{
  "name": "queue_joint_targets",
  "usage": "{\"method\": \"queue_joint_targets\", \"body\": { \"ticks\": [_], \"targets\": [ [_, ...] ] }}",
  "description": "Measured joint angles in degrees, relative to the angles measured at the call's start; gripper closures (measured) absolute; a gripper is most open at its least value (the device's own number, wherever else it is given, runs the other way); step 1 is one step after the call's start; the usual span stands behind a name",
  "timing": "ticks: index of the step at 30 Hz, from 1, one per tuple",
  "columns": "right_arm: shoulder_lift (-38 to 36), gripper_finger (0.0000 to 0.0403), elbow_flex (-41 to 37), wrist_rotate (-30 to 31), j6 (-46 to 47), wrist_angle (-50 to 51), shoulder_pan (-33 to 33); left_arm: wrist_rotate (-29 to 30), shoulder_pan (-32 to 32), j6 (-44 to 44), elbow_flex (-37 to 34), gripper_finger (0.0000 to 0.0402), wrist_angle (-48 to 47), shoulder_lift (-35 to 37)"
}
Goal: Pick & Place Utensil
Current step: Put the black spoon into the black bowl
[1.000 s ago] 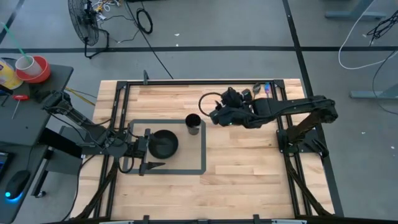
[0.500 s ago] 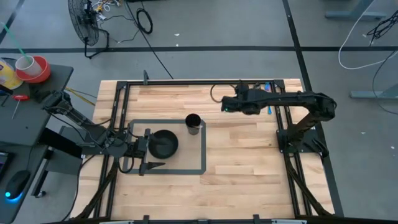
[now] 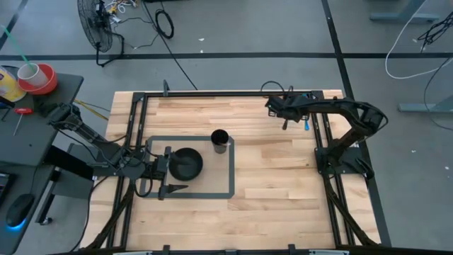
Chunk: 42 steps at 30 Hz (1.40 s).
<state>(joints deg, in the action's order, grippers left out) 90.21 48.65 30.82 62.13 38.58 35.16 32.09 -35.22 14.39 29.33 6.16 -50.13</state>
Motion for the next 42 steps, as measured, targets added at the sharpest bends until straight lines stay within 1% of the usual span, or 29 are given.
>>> {"method": "queue_joint_targets", "body": {
  "ticks": [6,8,13,18,25,33,37,42],
  "targets": [
    [0.00,0.0260,-7.99,-4.95,0.13,-16.35,4.53,0.00,0.01,0.00,0.00,0.0003,-0.01,0.01],
    [0.00,0.0273,-9.81,-4.85,1.65,-18.16,5.35,0.00,0.01,0.00,0.01,0.0003,0.01,0.00],
    [0.00,0.0302,-12.54,-2.74,1.93,-18.97,5.97,-0.01,0.01,0.00,0.00,0.0003,-0.01,0.00],
    [-0.17,0.0319,-14.22,-2.17,0.07,-22.36,5.90,0.01,0.00,0.00,0.01,0.0003,-0.01,0.00],
    [-0.11,0.0339,-14.35,-2.43,-3.15,-22.55,4.95,-0.01,0.01,0.00,0.01,0.0004,-0.01,0.00],
    [-0.06,0.0382,-14.35,-2.13,-0.97,-21.46,2.21,-0.01,-0.01,0.00,0.00,0.0004,0.01,0.00],
    [-0.07,0.0387,-14.33,-2.17,0.14,-21.05,0.10,-0.01,0.00,0.00,0.00,0.0004,0.00,0.00],
    [-0.62,0.0380,-13.93,-2.93,0.42,-18.28,-3.72,-0.01,-0.01,0.00,-0.01,0.0003,0.01,0.00]
  ]
}}
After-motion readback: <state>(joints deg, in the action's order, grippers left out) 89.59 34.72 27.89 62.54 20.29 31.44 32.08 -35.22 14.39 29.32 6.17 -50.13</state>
